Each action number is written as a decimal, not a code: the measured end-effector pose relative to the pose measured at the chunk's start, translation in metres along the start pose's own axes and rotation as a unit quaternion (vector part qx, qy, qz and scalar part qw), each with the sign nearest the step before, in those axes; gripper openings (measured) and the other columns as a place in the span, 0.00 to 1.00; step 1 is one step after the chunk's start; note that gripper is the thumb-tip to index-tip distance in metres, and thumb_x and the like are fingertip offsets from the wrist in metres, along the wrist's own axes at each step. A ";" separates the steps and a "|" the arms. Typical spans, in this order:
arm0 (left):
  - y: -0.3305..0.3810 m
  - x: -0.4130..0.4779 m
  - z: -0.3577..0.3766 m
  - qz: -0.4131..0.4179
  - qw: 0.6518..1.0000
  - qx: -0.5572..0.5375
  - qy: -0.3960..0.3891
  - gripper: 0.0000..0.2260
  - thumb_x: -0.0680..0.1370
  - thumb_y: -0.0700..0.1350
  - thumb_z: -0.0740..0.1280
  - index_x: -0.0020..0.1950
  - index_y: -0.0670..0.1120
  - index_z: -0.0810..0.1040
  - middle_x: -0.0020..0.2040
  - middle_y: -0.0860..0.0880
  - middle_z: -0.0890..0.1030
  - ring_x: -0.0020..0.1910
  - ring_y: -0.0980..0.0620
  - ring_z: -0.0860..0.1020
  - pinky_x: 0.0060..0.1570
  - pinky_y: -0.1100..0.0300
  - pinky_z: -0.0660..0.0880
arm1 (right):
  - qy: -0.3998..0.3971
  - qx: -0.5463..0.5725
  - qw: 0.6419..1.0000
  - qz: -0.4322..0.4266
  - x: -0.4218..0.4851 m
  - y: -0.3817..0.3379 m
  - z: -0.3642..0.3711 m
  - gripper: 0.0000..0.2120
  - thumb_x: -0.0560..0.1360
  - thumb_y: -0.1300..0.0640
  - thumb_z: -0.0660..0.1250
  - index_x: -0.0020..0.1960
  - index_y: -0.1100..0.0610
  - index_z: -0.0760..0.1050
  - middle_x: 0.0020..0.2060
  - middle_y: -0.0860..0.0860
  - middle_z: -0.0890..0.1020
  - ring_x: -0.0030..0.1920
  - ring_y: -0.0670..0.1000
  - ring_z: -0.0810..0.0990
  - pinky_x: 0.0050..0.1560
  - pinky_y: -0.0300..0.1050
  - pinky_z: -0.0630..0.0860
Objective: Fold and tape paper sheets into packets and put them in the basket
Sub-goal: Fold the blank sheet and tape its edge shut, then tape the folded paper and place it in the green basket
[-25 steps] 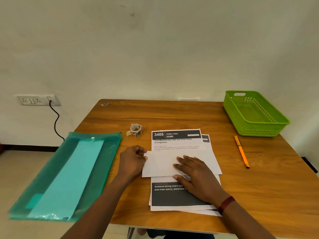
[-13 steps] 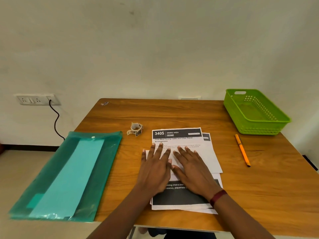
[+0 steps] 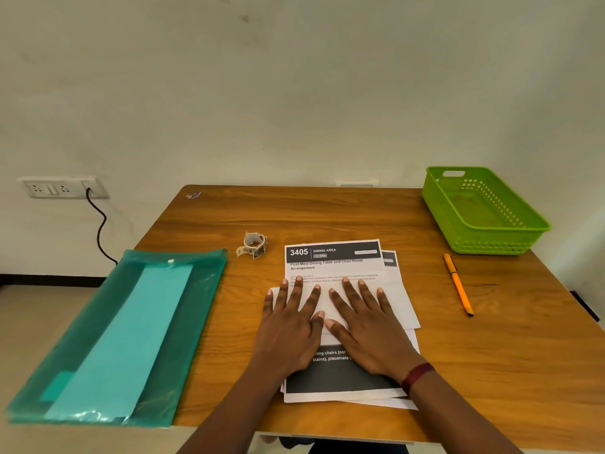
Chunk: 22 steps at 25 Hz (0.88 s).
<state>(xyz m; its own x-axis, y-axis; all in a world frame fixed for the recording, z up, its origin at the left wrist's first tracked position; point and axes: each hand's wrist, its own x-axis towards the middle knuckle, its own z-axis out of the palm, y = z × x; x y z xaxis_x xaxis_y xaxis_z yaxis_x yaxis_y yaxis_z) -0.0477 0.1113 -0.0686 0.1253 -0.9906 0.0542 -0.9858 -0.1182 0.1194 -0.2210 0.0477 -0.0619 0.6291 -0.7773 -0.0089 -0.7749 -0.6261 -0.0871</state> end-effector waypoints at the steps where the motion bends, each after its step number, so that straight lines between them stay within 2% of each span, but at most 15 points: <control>1: 0.000 0.000 0.000 -0.001 1.000 0.000 0.000 0.26 0.82 0.61 0.41 0.79 0.57 0.41 0.80 0.48 0.41 0.78 0.46 0.38 0.76 0.43 0.39 | -0.002 0.003 1.000 0.006 -0.001 0.004 0.000 0.33 0.76 0.31 0.35 0.78 0.43 0.38 0.77 0.47 0.38 0.77 0.53 0.35 0.75 0.54 0.34; 9: 0.001 0.000 -0.001 -0.003 1.000 -0.009 -0.008 0.26 0.82 0.61 0.41 0.79 0.58 0.40 0.80 0.49 0.40 0.78 0.46 0.37 0.76 0.43 0.39 | 0.001 -0.001 0.999 0.052 -0.008 0.036 -0.005 0.39 0.71 0.29 0.28 0.78 0.45 0.37 0.78 0.49 0.38 0.77 0.53 0.36 0.75 0.51 0.37; 15: 0.002 0.000 -0.004 -0.009 1.000 -0.014 -0.018 0.27 0.82 0.62 0.42 0.79 0.58 0.41 0.80 0.50 0.41 0.78 0.46 0.38 0.76 0.44 0.39 | 0.026 0.007 0.998 0.057 -0.010 0.035 -0.004 0.36 0.75 0.30 0.35 0.79 0.46 0.40 0.78 0.49 0.42 0.78 0.52 0.39 0.74 0.48 0.37; 17: 0.002 0.001 -0.009 -0.023 0.998 -0.058 -0.015 0.27 0.82 0.62 0.46 0.80 0.57 0.47 0.81 0.50 0.46 0.79 0.47 0.42 0.77 0.46 0.42 | 0.041 0.036 0.997 0.061 -0.012 0.037 -0.005 0.36 0.76 0.31 0.38 0.79 0.47 0.43 0.79 0.49 0.45 0.78 0.50 0.42 0.74 0.46 0.38; 19: 0.000 0.003 -0.017 -0.052 0.987 -0.150 0.022 0.25 0.82 0.58 0.54 0.79 0.54 0.57 0.80 0.49 0.56 0.79 0.48 0.52 0.76 0.50 0.50 | 0.060 0.069 0.994 0.057 -0.014 0.039 -0.005 0.36 0.76 0.31 0.38 0.79 0.47 0.47 0.79 0.48 0.49 0.78 0.48 0.46 0.75 0.44 0.41; 22: -0.014 0.013 -0.034 -0.081 0.963 -0.228 0.122 0.19 0.80 0.52 0.63 0.70 0.49 0.72 0.69 0.49 0.73 0.67 0.50 0.71 0.63 0.58 0.68 | 0.081 0.110 0.989 0.054 -0.016 0.039 -0.003 0.38 0.74 0.30 0.37 0.78 0.47 0.54 0.78 0.47 0.55 0.78 0.47 0.51 0.75 0.42 0.46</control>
<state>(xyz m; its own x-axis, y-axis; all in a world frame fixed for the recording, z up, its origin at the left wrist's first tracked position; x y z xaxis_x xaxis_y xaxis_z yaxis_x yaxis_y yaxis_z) -0.0288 0.1021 -0.0360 0.3497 -0.9100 0.2228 -0.8069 -0.1717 0.5652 -0.2616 0.0351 -0.0619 0.5115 -0.8496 0.1286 -0.7932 -0.5244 -0.3095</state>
